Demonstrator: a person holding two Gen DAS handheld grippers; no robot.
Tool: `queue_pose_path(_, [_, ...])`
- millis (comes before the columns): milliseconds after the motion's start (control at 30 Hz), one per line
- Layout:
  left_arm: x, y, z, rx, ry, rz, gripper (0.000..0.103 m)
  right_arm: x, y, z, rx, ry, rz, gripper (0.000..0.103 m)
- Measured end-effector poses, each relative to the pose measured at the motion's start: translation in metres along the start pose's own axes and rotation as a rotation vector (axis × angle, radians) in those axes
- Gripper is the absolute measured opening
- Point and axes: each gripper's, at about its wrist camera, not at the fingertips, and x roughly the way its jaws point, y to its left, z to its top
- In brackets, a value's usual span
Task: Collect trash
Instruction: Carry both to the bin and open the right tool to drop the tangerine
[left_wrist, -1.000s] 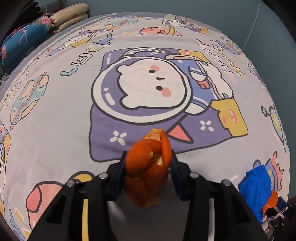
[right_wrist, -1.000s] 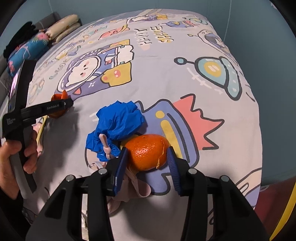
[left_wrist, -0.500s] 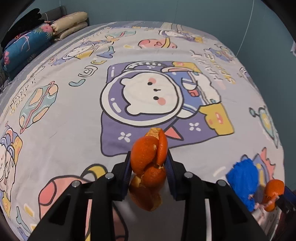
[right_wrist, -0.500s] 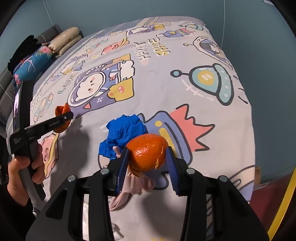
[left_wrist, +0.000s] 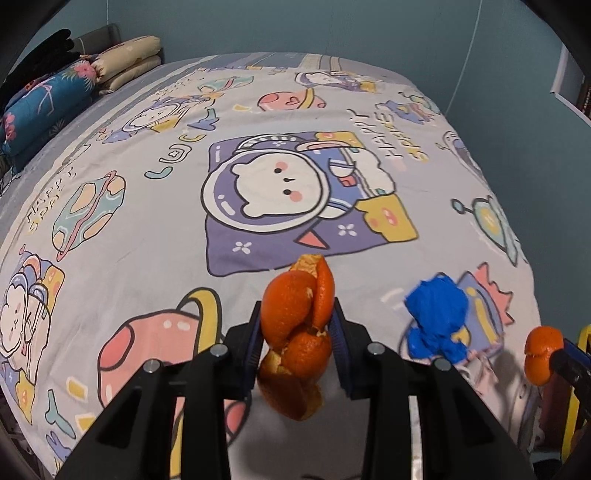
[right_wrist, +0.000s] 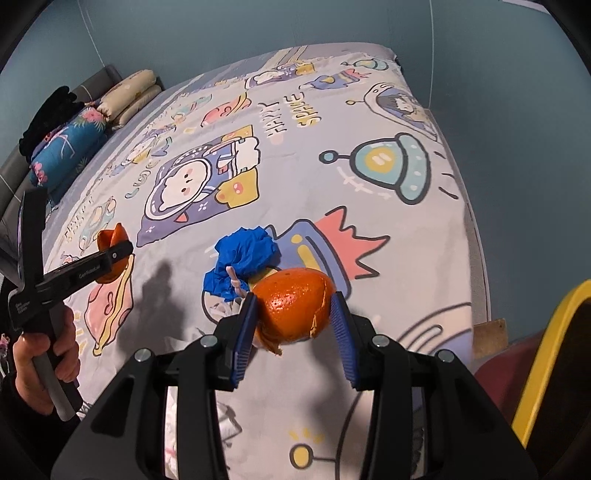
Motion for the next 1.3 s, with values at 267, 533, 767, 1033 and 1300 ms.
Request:
queue_pose_path(267, [-0.027, -0.033, -0.009, 0.069, -0.015, -0.051, 0.032, -0.027, -0.019, -0.010, 0.017, -0.022, -0.006, 0.038])
queue_pose_path(533, [-0.044, -0.078, -0.017, 0.153, -0.024, -0.095, 0.032, -0.049, -0.041, -0.017, 0.046, -0.047, -0.028, 0.039])
queue_pose_path(767, [-0.051, -0.117, -0.021, 0.208, -0.024, -0.138, 0.032, -0.065, -0.070, -0.024, 0.092, -0.061, -0.053, 0.039])
queue_pose_path(1033, [-0.059, -0.170, -0.030, 0.272, -0.017, -0.205, 0.032, -0.087, -0.104, -0.032, 0.122, -0.096, -0.107, 0.029])
queue_pose_path(1300, [-0.060, -0.219, -0.041, 0.319, 0.000, -0.265, 0.032, -0.102, -0.131, -0.039, 0.141, -0.118, -0.167, 0.019])
